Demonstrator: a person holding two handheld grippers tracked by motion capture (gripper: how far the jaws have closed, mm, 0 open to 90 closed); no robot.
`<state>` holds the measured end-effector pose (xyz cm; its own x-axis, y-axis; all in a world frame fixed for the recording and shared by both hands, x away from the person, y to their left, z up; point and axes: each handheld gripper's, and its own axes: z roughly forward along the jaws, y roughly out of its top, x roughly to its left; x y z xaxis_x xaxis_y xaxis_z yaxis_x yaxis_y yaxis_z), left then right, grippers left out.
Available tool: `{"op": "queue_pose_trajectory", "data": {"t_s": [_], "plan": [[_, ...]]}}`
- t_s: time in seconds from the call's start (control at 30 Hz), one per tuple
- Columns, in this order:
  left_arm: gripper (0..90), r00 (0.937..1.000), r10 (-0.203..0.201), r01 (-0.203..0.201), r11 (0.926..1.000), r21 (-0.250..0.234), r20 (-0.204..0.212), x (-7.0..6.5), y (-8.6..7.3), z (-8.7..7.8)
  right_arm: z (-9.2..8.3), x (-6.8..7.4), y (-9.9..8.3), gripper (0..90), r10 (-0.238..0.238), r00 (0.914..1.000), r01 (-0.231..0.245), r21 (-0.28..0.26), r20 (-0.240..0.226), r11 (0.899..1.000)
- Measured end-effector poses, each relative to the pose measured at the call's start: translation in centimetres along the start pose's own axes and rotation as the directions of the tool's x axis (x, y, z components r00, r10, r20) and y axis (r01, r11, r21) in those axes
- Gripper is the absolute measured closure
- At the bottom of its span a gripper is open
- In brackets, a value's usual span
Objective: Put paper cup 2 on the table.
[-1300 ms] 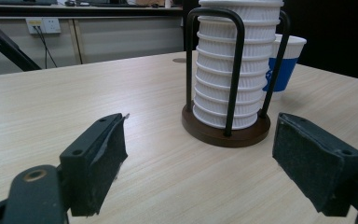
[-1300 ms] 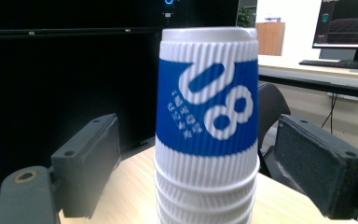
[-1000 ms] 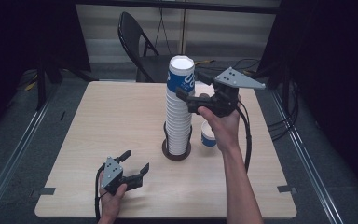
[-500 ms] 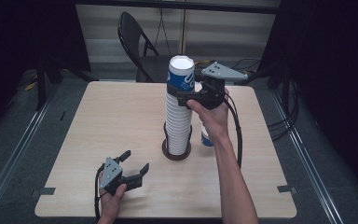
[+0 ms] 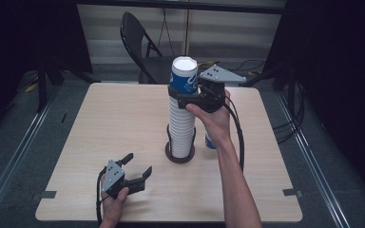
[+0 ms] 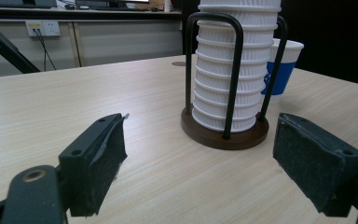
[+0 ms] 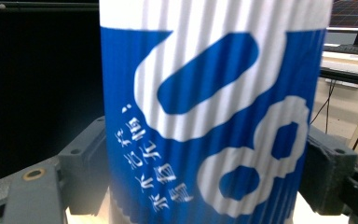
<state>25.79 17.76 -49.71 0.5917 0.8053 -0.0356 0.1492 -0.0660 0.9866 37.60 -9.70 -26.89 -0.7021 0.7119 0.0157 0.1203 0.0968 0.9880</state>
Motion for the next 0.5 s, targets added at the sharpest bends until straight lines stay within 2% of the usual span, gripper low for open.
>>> {"op": "queue_pose_trajectory", "data": {"t_s": [0.17, 0.4, 0.5], "plan": [[16.8, 1.0000, 0.009, -0.009, 1.0000, 0.003, 0.001, 0.03, 0.02, 0.00, -0.10, -0.07, 0.04, 18.2, -0.014, 0.9999, 0.014, 0.002, 0.002, 1.000], [16.8, 1.0000, 0.003, -0.003, 1.0000, 0.003, 0.001, 0.02, 0.02, 0.01, -0.21, -0.08, 0.13, 18.7, -0.008, 1.0000, 0.008, -0.002, -0.003, 1.000], [16.8, 1.0000, 0.003, -0.003, 1.0000, 0.003, 0.002, 0.01, 0.02, 0.01, -0.51, -0.14, 0.48, 18.9, -0.011, 0.9999, 0.011, -0.036, 0.000, 0.999]]}}
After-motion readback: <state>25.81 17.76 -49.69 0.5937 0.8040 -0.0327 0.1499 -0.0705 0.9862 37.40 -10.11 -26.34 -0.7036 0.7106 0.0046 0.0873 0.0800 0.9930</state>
